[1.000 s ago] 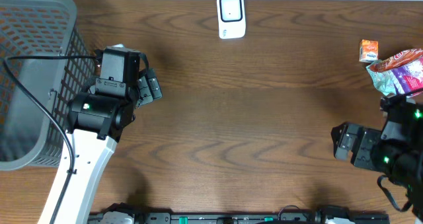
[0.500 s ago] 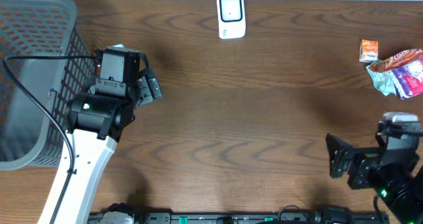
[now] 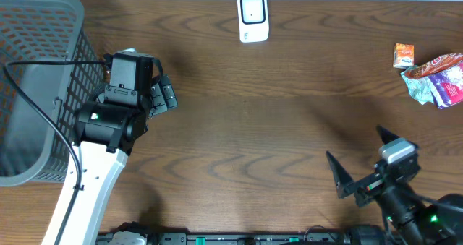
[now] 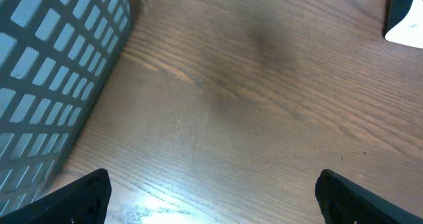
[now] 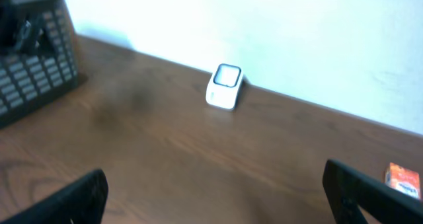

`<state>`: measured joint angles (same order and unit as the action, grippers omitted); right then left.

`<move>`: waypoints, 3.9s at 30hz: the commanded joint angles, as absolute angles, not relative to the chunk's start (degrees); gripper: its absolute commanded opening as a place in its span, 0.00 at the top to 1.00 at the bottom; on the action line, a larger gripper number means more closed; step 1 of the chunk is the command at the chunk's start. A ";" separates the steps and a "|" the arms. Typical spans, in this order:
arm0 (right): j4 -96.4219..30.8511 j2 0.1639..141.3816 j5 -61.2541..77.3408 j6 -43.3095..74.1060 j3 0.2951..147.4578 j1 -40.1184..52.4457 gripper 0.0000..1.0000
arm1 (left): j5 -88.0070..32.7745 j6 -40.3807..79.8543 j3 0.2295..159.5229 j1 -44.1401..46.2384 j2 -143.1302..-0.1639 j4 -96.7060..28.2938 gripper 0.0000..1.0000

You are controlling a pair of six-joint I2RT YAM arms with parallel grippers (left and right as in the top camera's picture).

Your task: Scan the item barcode

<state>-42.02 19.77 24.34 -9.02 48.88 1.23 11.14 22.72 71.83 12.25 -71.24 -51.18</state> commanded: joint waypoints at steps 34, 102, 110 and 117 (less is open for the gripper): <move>-6.61 0.30 28.91 -10.41 10.46 2.35 0.01 | 12.27 23.22 72.23 12.12 -70.74 -51.40 0.02; -4.49 0.30 2.81 -0.21 0.36 0.80 0.01 | 12.27 23.22 72.23 12.12 -70.74 -51.37 0.02; -4.51 0.30 2.90 -1.61 0.36 0.80 0.01 | 12.27 23.22 72.23 12.12 -70.74 -51.40 0.02; -4.54 0.30 3.16 -2.42 0.36 0.78 0.01 | 12.27 23.22 72.23 12.12 -70.74 -51.40 0.02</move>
